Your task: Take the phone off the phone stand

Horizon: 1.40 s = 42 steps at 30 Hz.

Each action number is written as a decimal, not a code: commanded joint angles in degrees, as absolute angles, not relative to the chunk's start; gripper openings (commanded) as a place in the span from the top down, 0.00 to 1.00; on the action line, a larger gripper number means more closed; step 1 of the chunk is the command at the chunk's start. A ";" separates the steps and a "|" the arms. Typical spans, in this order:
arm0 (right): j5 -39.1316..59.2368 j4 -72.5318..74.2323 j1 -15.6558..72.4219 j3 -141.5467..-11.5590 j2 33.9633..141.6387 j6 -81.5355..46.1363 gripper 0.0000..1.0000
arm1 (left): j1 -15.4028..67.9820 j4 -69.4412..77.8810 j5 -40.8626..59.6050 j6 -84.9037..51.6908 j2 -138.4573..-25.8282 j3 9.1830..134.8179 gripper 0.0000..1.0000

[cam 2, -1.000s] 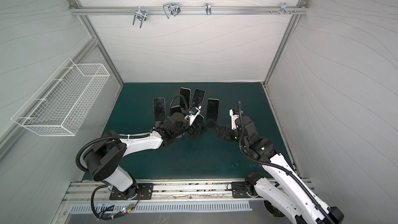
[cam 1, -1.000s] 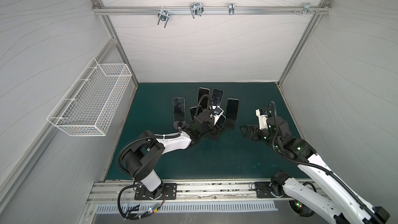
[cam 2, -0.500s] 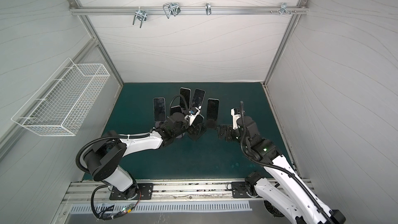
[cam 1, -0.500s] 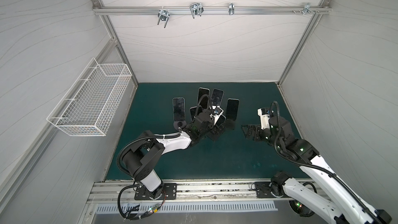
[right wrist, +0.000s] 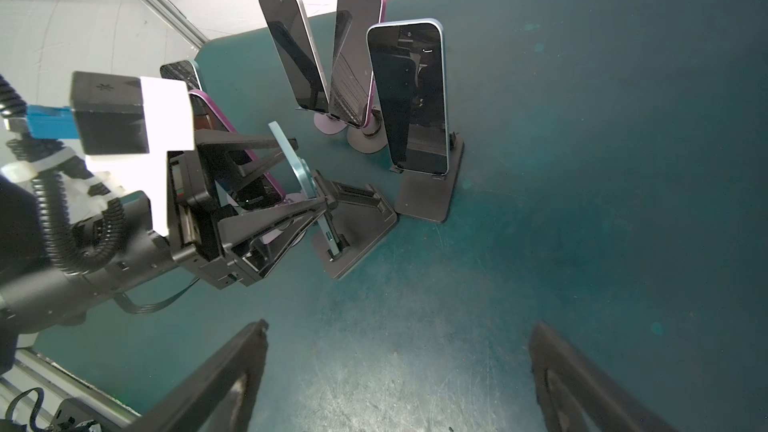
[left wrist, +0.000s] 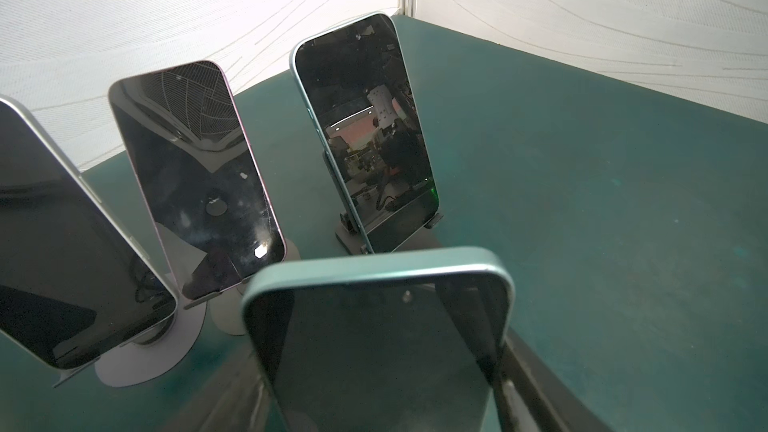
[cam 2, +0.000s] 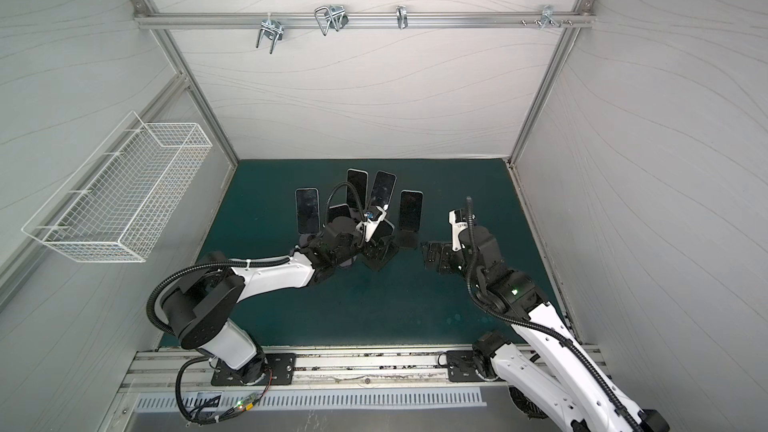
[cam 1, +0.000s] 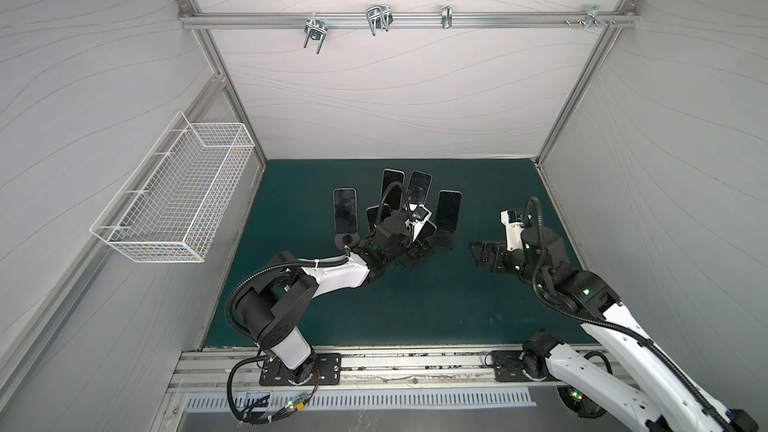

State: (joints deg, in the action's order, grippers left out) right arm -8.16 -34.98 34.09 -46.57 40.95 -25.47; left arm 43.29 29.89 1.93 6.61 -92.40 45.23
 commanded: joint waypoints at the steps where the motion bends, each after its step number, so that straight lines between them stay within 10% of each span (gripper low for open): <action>1: -9.41 -35.90 33.83 -47.02 40.04 -24.83 0.01 | 43.63 32.82 2.04 6.29 -91.82 47.04 0.26; 42: -1.87 -43.09 34.00 -52.80 38.06 -31.27 0.04 | 44.97 29.20 0.61 8.19 -75.33 44.96 0.32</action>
State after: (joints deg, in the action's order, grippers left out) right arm -3.20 -41.58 34.09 -52.56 38.74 -28.53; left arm 44.56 26.11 0.84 6.87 -78.19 44.05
